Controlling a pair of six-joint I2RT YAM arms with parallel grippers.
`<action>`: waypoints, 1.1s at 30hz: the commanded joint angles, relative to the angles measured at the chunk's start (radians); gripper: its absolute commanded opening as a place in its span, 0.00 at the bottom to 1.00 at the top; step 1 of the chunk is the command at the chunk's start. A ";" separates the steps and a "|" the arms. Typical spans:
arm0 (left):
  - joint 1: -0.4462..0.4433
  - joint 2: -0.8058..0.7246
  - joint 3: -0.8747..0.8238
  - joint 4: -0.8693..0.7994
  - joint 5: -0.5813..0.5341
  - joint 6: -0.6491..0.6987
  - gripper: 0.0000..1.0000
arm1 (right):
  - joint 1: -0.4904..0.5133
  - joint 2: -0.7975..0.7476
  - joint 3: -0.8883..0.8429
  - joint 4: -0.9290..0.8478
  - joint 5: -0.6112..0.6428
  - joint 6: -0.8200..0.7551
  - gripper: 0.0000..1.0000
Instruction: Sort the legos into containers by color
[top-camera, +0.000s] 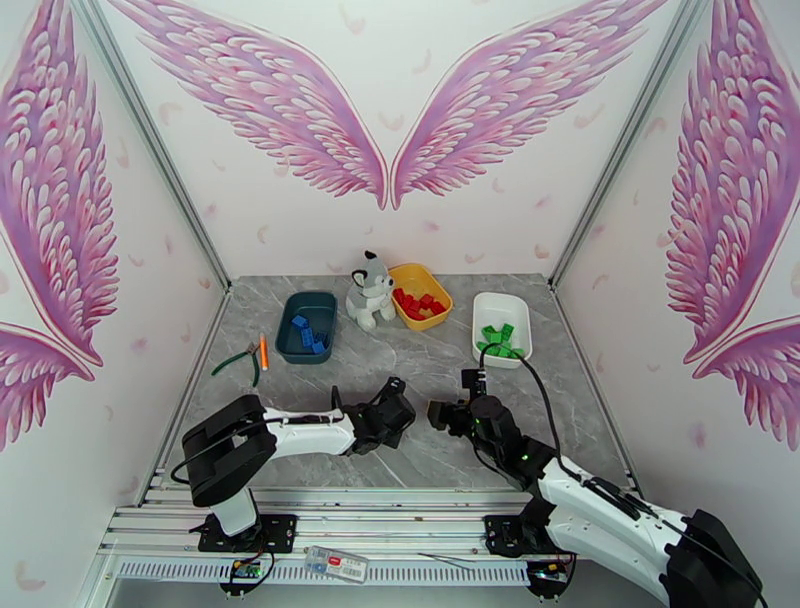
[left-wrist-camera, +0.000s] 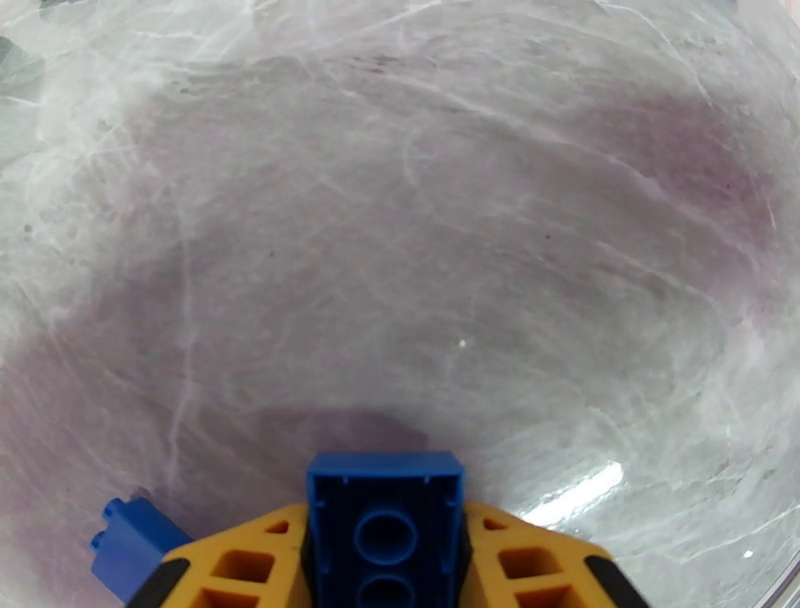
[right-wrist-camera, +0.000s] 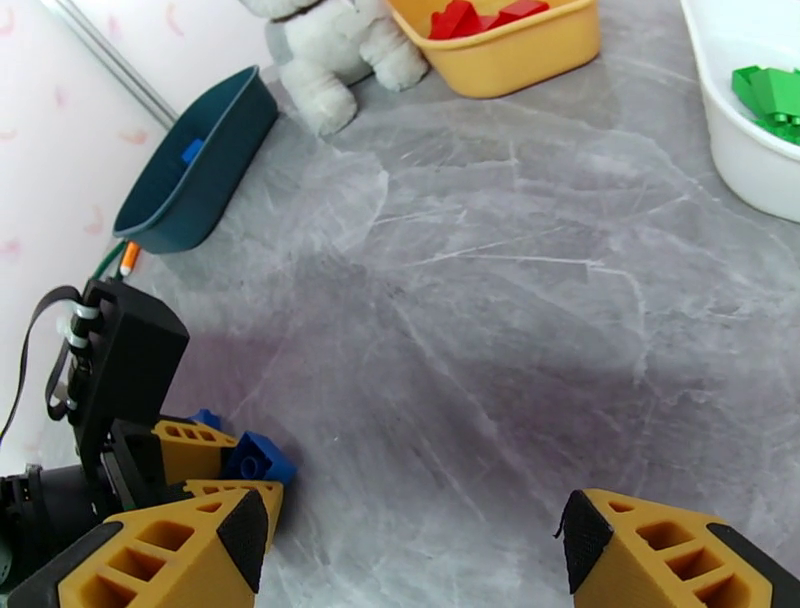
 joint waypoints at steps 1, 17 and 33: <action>0.012 -0.068 0.007 -0.011 -0.031 0.006 0.35 | 0.000 0.059 -0.007 0.089 -0.102 -0.006 0.83; 0.384 -0.303 -0.069 0.015 0.042 0.133 0.33 | 0.200 0.542 0.228 0.264 -0.260 -0.028 0.80; 0.799 -0.114 0.212 0.016 0.186 0.230 0.58 | 0.252 0.598 0.322 0.203 -0.238 -0.044 0.80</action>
